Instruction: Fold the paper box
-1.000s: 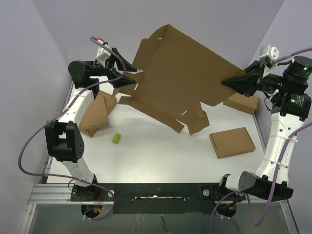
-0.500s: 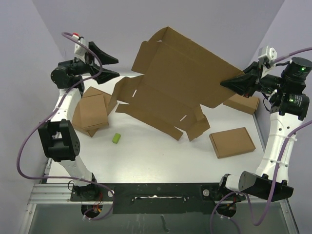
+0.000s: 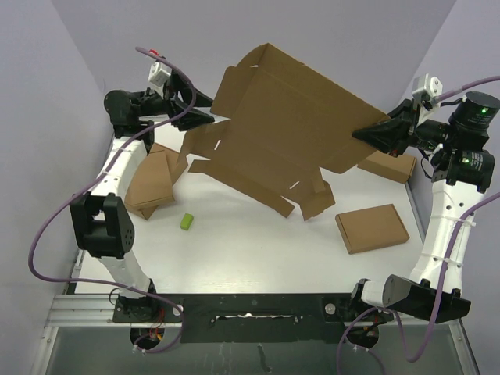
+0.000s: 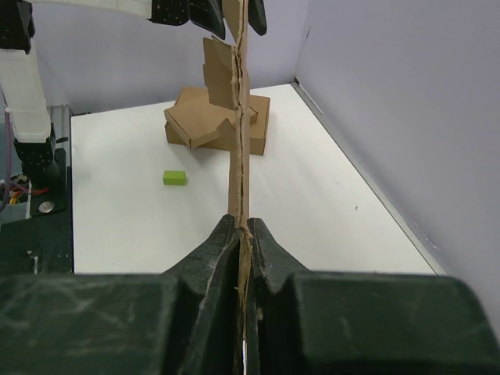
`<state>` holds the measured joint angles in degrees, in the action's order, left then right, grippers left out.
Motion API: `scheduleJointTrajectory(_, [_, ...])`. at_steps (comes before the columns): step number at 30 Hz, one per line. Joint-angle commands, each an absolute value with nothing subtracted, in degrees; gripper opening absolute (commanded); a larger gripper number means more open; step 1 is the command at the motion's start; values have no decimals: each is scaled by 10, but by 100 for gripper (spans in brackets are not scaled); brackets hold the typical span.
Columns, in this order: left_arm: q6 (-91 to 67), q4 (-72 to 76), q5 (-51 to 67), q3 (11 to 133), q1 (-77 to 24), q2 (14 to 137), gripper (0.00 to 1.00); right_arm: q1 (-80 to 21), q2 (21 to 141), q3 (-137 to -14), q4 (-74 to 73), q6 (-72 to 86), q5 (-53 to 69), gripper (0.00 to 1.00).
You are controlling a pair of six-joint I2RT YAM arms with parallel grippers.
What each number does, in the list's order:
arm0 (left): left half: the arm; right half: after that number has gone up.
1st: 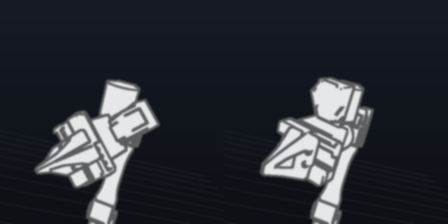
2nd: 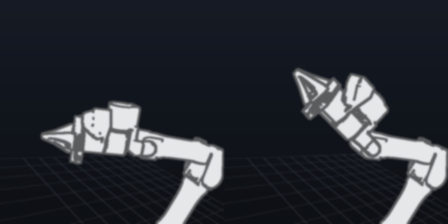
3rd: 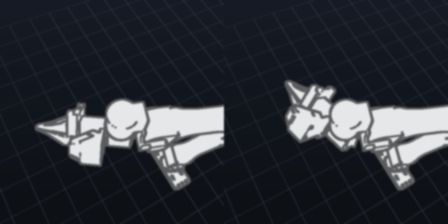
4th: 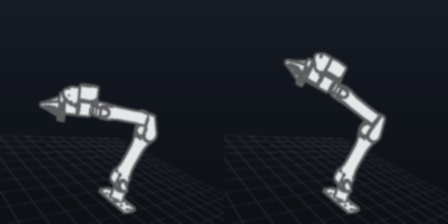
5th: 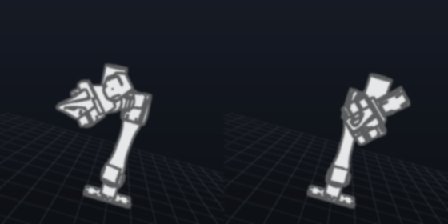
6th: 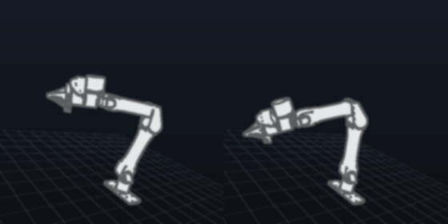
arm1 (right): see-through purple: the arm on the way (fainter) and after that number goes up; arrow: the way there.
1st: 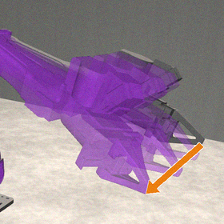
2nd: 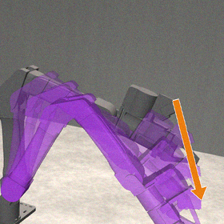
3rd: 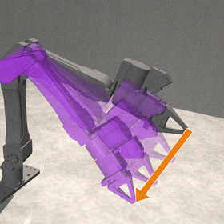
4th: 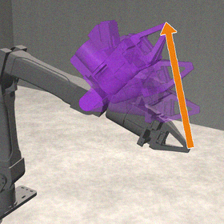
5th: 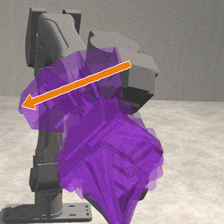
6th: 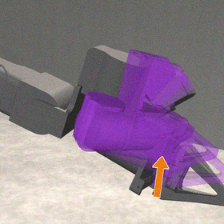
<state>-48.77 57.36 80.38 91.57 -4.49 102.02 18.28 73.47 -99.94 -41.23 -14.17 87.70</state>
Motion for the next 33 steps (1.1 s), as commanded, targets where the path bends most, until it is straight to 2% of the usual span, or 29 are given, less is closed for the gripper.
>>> scheduleJointTrajectory(1, [-454,559,815,951,-57,1021,53,177,717,-1005,-396,-138,997,0])
scheduleJointTrajectory(26, [-505,703,857,907,-90,1051,55,174,726,-1032,-405,-134,1002,0])
scheduleJointTrajectory(33, [-495,731,834,897,-103,1059,44,167,723,-1033,-414,-137,1003,0])
